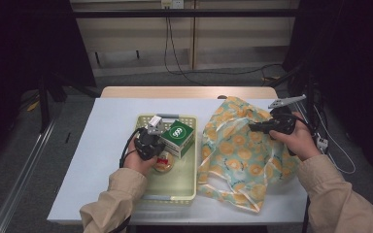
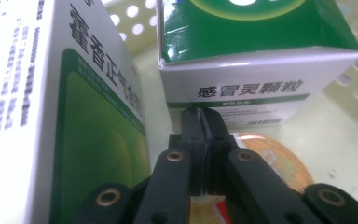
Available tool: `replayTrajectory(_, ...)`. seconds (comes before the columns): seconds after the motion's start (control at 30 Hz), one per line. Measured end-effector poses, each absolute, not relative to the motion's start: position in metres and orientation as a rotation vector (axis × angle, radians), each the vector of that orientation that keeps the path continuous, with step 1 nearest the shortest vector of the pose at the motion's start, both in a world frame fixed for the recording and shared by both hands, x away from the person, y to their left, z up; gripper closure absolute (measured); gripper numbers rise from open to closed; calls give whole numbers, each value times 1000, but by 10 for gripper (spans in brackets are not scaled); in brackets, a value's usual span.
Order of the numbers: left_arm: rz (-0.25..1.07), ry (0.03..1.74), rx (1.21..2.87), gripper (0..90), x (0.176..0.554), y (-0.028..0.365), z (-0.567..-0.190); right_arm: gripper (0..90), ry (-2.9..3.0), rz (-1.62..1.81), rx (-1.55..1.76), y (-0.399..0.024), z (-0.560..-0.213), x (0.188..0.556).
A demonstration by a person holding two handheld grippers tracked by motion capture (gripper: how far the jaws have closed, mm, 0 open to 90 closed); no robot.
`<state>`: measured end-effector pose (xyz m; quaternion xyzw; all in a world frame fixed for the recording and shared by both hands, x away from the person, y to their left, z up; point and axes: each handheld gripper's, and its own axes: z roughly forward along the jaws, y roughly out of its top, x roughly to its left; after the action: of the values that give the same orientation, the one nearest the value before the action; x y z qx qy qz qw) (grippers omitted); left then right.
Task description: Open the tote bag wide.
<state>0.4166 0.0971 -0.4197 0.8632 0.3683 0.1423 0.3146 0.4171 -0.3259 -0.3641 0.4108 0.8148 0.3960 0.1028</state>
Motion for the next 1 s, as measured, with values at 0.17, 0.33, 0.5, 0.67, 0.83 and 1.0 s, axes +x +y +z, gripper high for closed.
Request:
replayTrajectory(0.17, 363, 963, 2344, 872, 421, 91, -425, 894, 2403, 1169, 1210, -326, -365, 418)
replayTrajectory(0.33, 267, 952, 2354, 898, 416, 90, -427, 895, 2405, 1173, 1207, -327, -364, 417)
replayTrajectory(0.5, 186, 908, 2333, 900, 408, 89, -427, 895, 2398, 1175, 1215, -328, -364, 416)
replayTrajectory(0.67, 171, 872, 2271, 737, 405, 95, -423, 894, 2397, 1173, 1207, -327, -363, 415)
replayTrajectory(0.83, 114, 879, 2232, 433, 400, 100, -421, 894, 2398, 1176, 1207, -328, -363, 414)
replayTrajectory(1.0, 107, 767, 2335, 226, 392, 96, -426, 894, 2401, 1176, 1207, -327, -364, 414)
